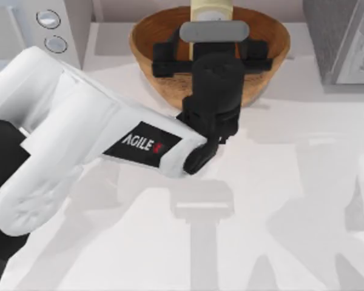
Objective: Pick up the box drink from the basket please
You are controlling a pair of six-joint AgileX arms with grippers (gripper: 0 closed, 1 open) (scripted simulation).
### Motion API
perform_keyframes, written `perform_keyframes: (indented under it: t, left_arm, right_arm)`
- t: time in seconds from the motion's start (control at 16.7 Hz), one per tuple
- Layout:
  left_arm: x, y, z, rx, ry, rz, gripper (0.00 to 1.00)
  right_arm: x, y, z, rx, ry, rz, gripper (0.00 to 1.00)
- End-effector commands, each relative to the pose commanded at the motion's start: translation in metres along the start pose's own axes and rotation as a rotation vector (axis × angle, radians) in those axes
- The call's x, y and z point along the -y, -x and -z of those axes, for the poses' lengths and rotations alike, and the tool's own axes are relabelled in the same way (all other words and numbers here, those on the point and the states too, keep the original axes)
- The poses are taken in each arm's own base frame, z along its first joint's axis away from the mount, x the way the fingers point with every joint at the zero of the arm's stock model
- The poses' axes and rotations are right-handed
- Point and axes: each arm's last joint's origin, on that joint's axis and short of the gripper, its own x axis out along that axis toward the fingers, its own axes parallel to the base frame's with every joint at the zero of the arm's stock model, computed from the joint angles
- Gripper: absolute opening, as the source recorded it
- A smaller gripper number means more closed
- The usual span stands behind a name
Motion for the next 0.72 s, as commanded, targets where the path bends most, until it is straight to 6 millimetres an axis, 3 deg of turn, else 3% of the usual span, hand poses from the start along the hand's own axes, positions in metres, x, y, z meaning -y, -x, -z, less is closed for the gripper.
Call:
perform_keyframes:
  t: [0.06,0.24,0.72]
  left_arm:
    - [-0.002,-0.001,-0.008,0.015,0.013,-0.004,1.0]
    - [-0.001,-0.008,-0.003,0.002,0.0,0.0,1.0]
    - [0.0,-0.05,0.0,0.0,0.0,0.0,1.0]
  right_arm:
    - [0.0,0.0,0.0,0.0,0.0,0.0,1.0]
    - [0.0,0.0,0.0,0.0,0.0,0.0,1.0]
    - [0.0,0.0,0.0,0.0,0.0,0.0,1.0]
